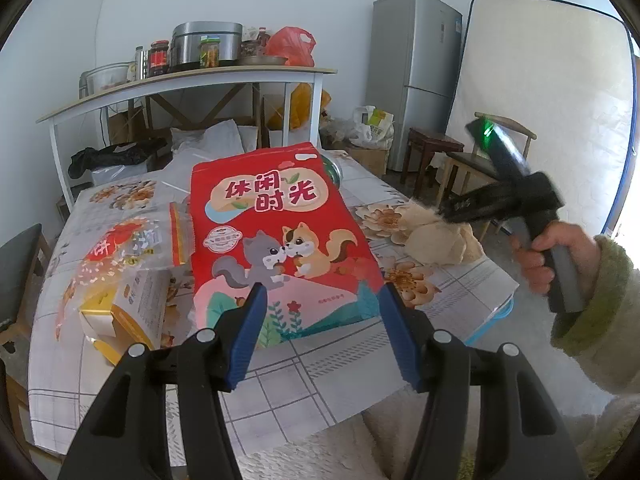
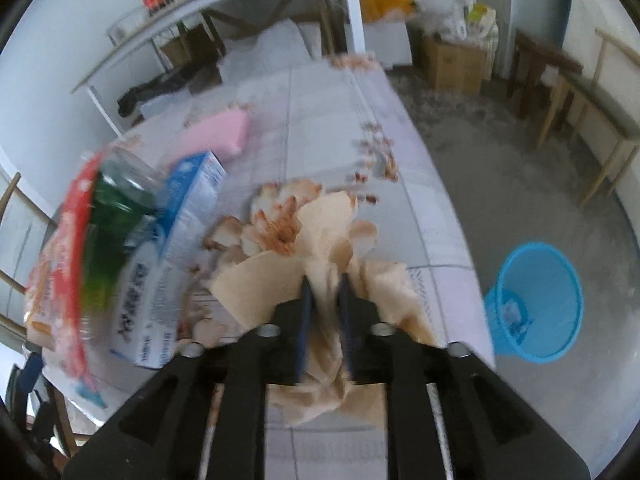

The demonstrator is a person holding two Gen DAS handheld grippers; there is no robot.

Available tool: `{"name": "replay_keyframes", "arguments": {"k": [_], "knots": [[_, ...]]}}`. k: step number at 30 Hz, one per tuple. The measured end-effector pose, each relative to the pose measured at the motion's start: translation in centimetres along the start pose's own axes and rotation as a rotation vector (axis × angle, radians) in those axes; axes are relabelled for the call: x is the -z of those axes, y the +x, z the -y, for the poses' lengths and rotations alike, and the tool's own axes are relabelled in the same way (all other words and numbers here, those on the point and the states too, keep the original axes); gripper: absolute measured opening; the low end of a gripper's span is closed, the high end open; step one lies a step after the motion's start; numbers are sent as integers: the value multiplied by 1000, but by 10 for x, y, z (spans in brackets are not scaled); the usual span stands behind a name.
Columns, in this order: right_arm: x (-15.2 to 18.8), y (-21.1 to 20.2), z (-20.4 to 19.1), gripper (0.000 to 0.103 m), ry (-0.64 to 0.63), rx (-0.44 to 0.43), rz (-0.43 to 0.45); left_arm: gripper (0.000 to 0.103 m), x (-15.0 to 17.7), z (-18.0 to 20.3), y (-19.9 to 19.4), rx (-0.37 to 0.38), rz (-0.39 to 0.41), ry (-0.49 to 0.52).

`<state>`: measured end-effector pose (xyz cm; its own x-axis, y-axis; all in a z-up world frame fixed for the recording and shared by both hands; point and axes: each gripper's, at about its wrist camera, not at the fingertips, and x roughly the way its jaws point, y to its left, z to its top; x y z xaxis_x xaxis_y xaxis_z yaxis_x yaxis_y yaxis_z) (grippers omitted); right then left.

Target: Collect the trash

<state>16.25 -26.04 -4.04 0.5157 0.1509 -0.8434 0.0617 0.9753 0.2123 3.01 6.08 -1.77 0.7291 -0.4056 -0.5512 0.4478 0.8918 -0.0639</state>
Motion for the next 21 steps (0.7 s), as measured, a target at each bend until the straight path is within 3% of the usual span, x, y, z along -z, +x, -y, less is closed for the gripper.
{"name": "replay_keyframes", "arguments": {"k": [2,4,7,10,15,18,21], "knots": [[3,1,0,45,7,-42,-11,57,0,-2,0,-5,-2,-2],[5,-2,-5,67,-26,-73,-12,57,0,-3,0,-8,-6,-5],[10,-3,-12,84,-94,-81,-37,57,2,-5,0,-12,-12,-6],[17,0,-22,87,-190,-39,-63,57,4,-5,0,-20,-18,-3],[39,0,-41,87,-345,93,-21,57,10,-6,-4,-50,-31,2],[42,-3,-38,85,-325,87,-17,57,15,-5,-5,-97,-36,35],[46,-10,-30,76,-299,91,-8,57,20,-2,-3,-135,-48,79]]}}
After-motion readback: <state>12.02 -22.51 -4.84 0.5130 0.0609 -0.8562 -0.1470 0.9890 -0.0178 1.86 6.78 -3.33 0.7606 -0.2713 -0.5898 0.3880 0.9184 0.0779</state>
